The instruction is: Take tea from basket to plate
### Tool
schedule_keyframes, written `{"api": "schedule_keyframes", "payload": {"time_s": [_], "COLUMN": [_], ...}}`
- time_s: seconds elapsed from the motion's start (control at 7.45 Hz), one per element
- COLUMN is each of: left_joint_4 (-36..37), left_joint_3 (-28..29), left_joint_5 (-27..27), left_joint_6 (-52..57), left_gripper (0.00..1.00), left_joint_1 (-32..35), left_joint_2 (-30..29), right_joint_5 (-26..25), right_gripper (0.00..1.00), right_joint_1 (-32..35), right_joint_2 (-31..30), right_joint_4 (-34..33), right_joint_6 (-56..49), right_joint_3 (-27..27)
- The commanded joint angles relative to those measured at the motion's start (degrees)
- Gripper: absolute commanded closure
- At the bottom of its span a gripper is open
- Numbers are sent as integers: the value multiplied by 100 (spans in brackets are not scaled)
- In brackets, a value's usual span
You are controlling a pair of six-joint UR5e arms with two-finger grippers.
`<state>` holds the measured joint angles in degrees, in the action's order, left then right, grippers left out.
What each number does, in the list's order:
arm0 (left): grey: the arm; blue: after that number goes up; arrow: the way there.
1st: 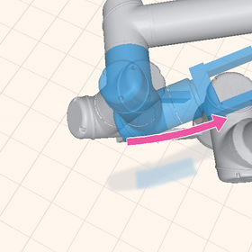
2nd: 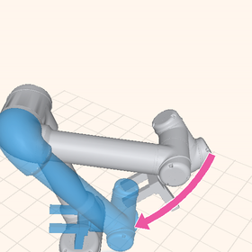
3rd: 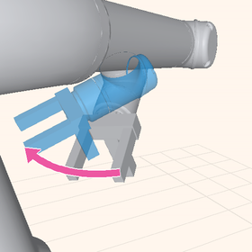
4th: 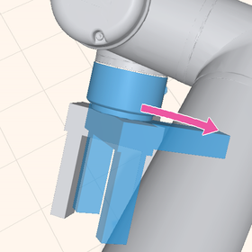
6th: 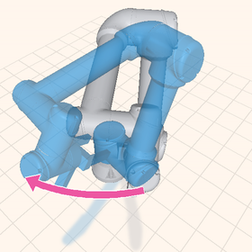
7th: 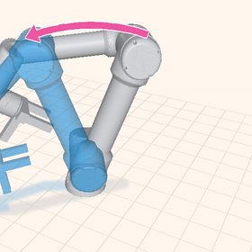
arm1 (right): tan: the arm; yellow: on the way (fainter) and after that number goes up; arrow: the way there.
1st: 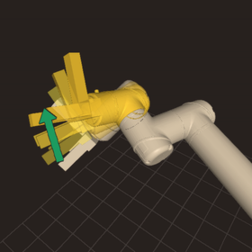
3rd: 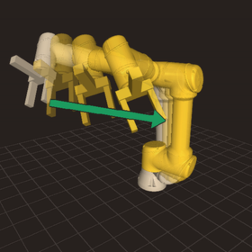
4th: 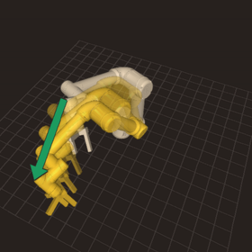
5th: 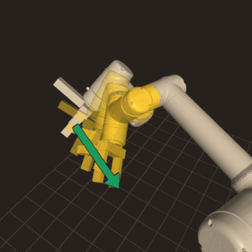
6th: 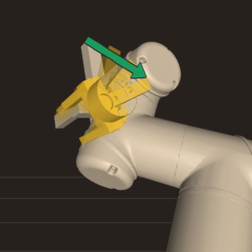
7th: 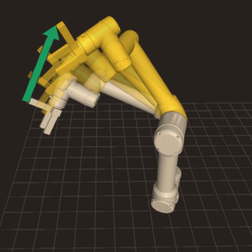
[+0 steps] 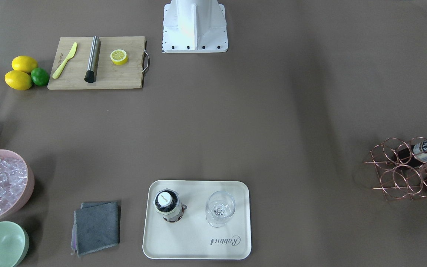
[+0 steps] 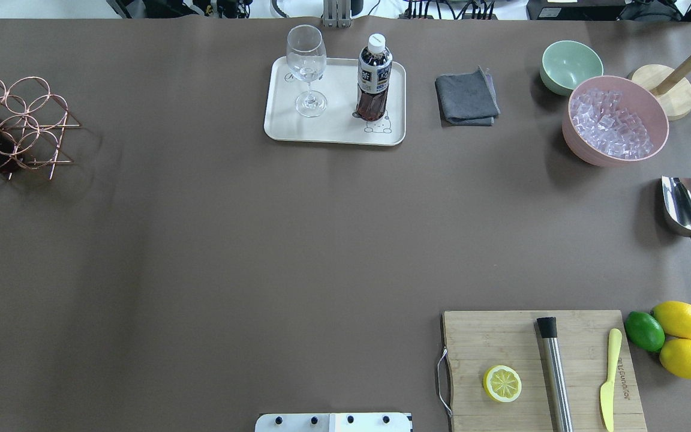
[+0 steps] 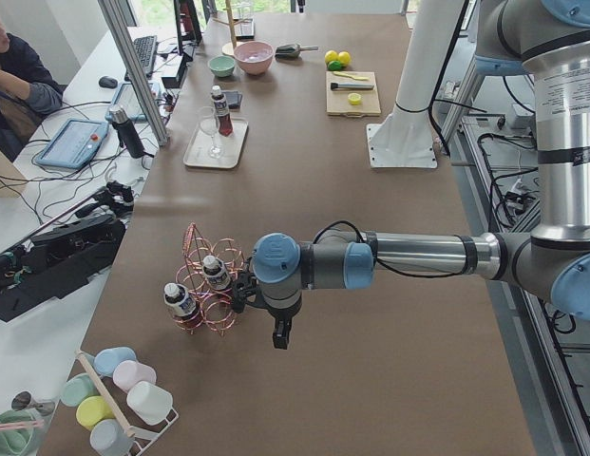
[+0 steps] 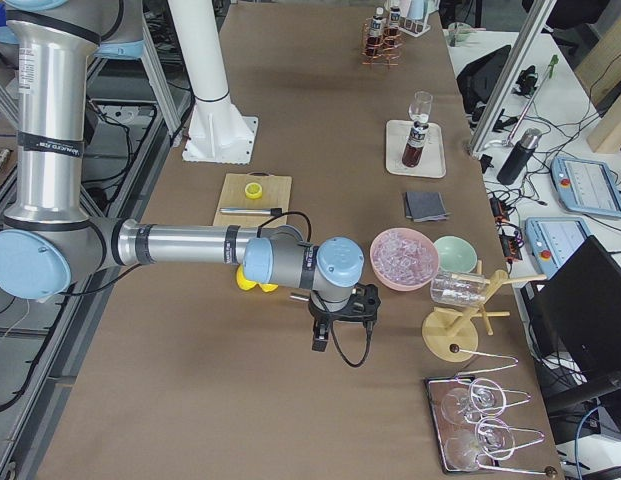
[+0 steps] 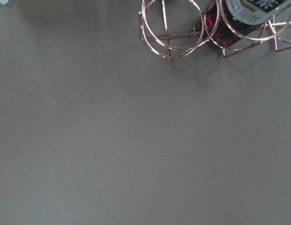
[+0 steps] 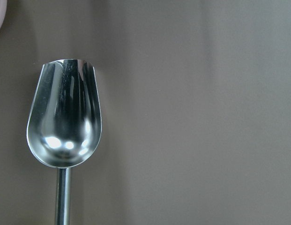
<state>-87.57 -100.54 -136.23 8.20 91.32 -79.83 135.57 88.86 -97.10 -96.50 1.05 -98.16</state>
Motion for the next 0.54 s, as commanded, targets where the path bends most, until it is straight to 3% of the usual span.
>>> {"api": "schedule_keyframes", "payload": {"time_s": [0.0,0.4], "left_joint_4": [-1210,-457], "left_joint_3": [-10,-44], "left_joint_5": [88,70], "left_joint_6": [-932,-1189], "left_gripper": [2,2], "left_joint_1": [-26,-255], "left_joint_2": [521,205], "right_joint_5": [-5,-13], "right_gripper": [0,0], "right_joint_1": [0,0], "right_joint_2": [-10,-10], "right_joint_4": [0,0], "right_joint_6": [-8,-8], "right_joint_3": [7,16]}}
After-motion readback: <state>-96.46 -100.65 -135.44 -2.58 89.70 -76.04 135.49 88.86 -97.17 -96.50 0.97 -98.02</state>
